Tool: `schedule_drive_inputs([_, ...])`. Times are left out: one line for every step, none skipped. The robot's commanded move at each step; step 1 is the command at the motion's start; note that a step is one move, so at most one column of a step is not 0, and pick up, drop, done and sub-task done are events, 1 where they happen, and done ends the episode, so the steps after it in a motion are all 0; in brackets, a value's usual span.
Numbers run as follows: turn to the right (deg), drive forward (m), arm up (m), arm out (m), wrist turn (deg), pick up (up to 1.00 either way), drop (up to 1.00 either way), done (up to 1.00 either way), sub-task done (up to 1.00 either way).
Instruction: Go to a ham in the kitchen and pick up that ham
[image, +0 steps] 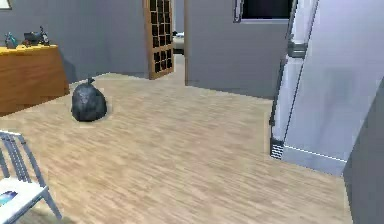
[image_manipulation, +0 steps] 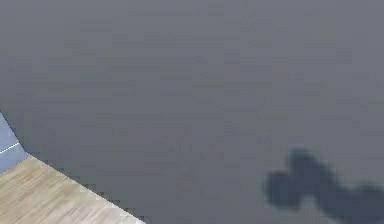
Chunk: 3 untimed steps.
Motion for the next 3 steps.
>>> schedule_drive_inputs([-21.0,0.00,0.00,0.00,0.0,0.00,0.00,0.00,0.00])
schedule_drive_inputs([0.0,0.50,0.00,0.00,0.0,0.00,0.00,0.00,0.00])
schedule_drive_inputs([-45.0,0.00,0.00,0.00,0.0,0.00,0.00,0.00,0.00])
